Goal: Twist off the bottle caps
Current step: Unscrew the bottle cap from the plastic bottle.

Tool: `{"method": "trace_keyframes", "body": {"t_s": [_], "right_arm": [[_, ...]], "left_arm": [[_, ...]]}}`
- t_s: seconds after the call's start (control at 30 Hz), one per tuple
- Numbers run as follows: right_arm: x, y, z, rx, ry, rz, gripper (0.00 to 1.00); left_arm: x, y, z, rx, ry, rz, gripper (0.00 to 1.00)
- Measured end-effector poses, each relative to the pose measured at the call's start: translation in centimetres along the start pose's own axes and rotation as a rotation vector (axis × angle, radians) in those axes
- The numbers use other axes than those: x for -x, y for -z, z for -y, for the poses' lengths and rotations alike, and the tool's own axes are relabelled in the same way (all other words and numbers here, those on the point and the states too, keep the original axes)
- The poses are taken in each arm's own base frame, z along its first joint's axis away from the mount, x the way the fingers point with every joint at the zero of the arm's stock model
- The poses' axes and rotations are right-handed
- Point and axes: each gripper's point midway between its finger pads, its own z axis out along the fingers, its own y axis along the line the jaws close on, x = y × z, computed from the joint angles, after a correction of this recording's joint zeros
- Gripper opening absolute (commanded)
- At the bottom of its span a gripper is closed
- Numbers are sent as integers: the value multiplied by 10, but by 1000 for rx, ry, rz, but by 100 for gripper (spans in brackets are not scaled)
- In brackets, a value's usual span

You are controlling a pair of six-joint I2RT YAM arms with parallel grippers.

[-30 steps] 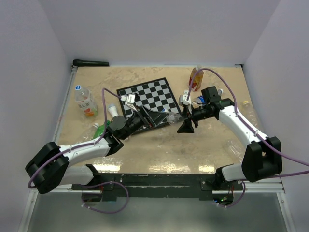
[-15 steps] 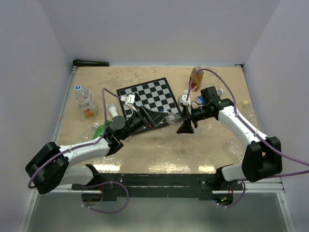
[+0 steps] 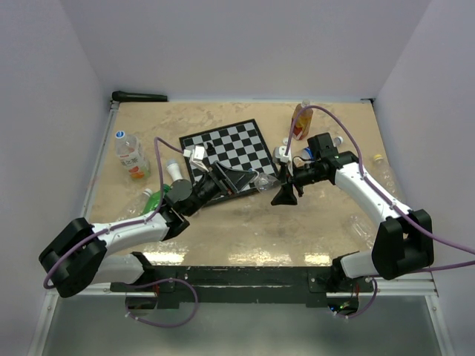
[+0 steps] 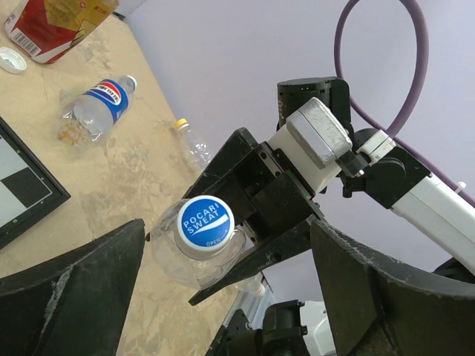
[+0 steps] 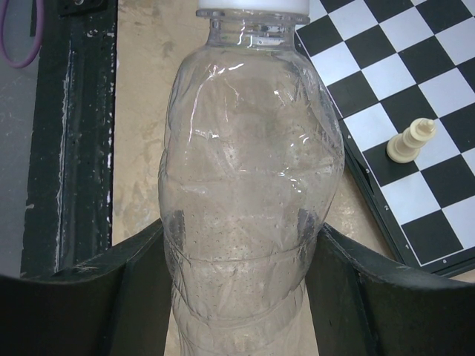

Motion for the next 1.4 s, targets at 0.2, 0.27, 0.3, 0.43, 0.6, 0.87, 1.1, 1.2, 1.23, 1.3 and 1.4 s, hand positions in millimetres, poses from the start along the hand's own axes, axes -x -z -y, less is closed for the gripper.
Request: {"method": "trace_keyframes", "body": {"t_s": [0.2, 0.27, 0.3, 0.43, 0.6, 0.87, 1.1, 1.2, 1.23, 1.3, 1.4], "right_arm": [[0, 0, 0, -1, 2, 1, 20], [0, 0, 0, -1, 1, 1, 20], [0, 0, 0, -1, 1, 1, 20], [1, -1, 0, 1, 2, 0, 20], [1, -2, -1, 5, 6, -1, 20], [-4, -4, -2, 2, -13, -18, 51], [0, -10, -5, 18, 26, -15, 92], [-1, -10, -6, 22, 24, -20, 96], [-2, -10, -7, 24, 23, -21, 96], [-3, -10, -8, 28, 20, -25, 96], [-4, -10, -9, 30, 20, -27, 96]], "left_arm": [[0, -2, -1, -1, 14, 6, 94], [-2, -3, -4, 8, 19, 0, 91], [-3, -3, -6, 12, 20, -3, 90], [-10, -6, -16, 38, 27, -21, 81], [-18, -22, -14, 38, 32, -51, 44], [-19, -23, -19, 57, -49, -59, 0], [-10, -12, -9, 48, -178, -69, 0], [-5, -7, -5, 36, -242, -73, 0], [-3, -6, -4, 34, -266, -78, 0], [-1, -5, -4, 34, -300, -91, 0], [2, -3, -2, 24, -348, -115, 0]]}}
